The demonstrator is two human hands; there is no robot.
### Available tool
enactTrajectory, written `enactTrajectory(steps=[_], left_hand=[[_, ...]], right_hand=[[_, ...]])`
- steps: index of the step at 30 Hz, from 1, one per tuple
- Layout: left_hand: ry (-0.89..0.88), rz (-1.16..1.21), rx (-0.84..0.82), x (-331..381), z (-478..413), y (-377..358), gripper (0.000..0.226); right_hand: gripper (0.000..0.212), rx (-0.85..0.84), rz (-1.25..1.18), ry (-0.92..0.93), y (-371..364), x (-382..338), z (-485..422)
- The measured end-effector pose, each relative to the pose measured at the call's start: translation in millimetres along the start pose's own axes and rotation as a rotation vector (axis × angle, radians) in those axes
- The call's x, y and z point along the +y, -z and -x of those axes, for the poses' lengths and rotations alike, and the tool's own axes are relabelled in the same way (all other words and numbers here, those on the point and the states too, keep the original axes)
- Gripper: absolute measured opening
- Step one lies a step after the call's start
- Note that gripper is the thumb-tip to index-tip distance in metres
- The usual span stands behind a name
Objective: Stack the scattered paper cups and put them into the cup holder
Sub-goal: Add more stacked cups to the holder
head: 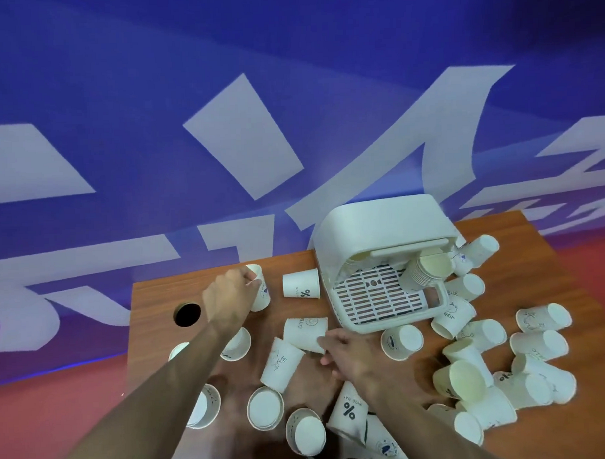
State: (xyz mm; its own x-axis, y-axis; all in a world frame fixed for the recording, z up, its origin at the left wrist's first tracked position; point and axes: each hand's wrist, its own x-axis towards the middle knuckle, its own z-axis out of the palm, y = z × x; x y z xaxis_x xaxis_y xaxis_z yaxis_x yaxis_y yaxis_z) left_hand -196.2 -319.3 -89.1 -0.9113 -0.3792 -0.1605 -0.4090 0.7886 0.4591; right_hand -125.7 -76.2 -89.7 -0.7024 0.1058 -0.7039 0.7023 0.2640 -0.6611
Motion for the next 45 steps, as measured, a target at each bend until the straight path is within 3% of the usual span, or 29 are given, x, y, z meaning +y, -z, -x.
enactTrajectory(steps=[5, 9, 15, 26, 37, 45], left_hand=[[-0.275, 0.022, 0.086, 24.3, 39.6, 32.5, 0.015], [-0.498, 0.044, 0.034, 45.6, 75.3, 46.3, 0.018], [-0.748, 0.002, 0.157, 84.8, 117.1, 36.2, 0.017], [-0.661, -0.072, 0.100, 162.6, 169.8, -26.0, 0.010], [-0.457, -0.124, 0.127, 191.1, 160.2, -64.1, 0.007], [-0.416, -0.128, 0.121, 185.3, 133.7, -84.0, 0.010]], right_hand=[[0.003, 0.030, 0.227, 0.395, 21.0, -14.0, 23.1], [0.008, 0.058, 0.360, 0.552, 48.8, -19.0, 33.7], [0.005, 0.089, 0.508, 0.763, 109.6, -21.6, 34.4], [0.012, 0.170, 0.719, 1.171, 214.0, -17.5, -4.6], [0.014, 0.147, 0.783, 1.123, 225.3, -25.8, -49.0], [0.014, 0.154, 0.842, 1.104, 209.2, -24.1, -80.0]])
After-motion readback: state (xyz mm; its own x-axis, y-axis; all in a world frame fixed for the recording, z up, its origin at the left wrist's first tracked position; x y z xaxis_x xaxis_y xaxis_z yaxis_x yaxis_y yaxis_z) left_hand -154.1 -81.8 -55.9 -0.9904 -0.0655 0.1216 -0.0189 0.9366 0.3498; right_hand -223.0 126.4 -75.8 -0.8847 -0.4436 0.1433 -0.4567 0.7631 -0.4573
